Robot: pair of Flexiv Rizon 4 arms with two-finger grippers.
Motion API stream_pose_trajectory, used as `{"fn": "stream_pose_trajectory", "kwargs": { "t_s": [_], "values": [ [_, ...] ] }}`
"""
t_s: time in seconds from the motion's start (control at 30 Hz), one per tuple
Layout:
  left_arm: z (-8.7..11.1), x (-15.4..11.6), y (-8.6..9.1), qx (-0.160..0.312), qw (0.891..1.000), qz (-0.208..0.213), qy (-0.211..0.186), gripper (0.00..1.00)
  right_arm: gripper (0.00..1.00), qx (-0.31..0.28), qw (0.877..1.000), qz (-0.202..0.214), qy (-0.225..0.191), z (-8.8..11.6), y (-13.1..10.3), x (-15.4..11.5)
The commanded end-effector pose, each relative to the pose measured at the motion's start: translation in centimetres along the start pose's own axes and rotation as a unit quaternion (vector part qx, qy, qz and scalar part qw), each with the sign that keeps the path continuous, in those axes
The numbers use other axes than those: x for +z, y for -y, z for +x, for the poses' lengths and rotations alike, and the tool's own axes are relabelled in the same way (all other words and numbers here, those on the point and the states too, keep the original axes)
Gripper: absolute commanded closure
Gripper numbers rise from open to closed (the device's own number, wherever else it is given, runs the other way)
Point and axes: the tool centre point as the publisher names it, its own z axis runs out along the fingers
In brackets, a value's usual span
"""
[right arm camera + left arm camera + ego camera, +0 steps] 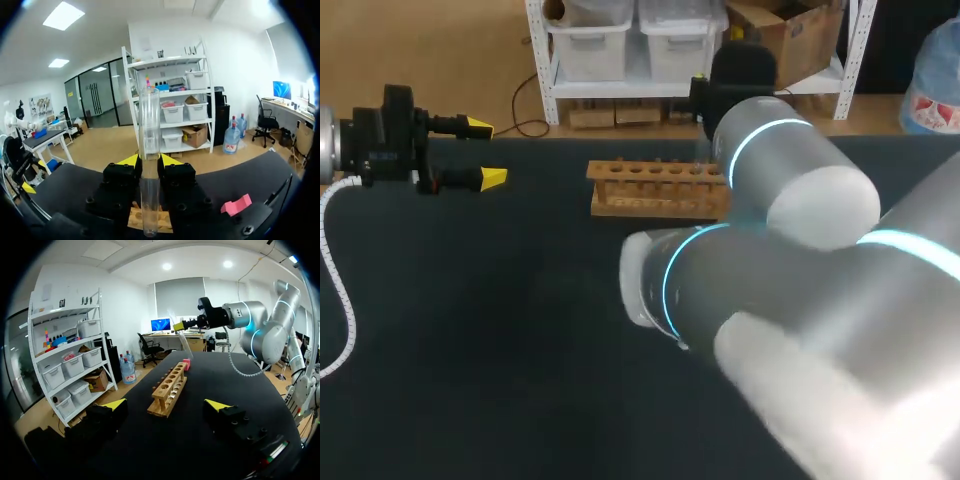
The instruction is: Grasp the test tube, adjust it, and insert it.
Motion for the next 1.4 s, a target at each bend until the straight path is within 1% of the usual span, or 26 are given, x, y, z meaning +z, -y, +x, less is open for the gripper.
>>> {"fn": "stream_pose_trajectory", "kwargs": {
  "t_s": [0.03,0.37,0.73,1.07,1.2,1.4],
  "values": [
    [0.2,-0.1,0.1,0.002,1.0,-0.002,0.003,0.0,1.0,-0.001,1.0,-0.005,0.015,0.2,0.3,0.5],
    [0.2,-0.1,0.1,0.002,1.0,-0.002,0.003,0.0,1.0,0.005,0.999,-0.014,0.032,0.7,0.6,1.9],
    [0.2,-0.1,0.1,0.002,1.0,-0.002,0.003,0.0,1.0,0.01,0.998,-0.019,0.062,0.0,0.6,2.0],
    [0.2,-0.1,0.1,0.002,1.0,-0.002,0.003,0.0,1.0,0.016,0.997,-0.024,0.068,1.1,0.7,2.1],
    [0.2,-0.1,0.1,0.002,1.0,-0.002,0.003,0.0,1.0,0.015,0.997,-0.024,0.077,1.3,0.9,2.4],
    [0.2,-0.1,0.1,0.002,1.0,-0.002,0.003,0.0,1.0,0.014,0.995,-0.037,0.09,1.5,0.9,2.7]
  ]
}}
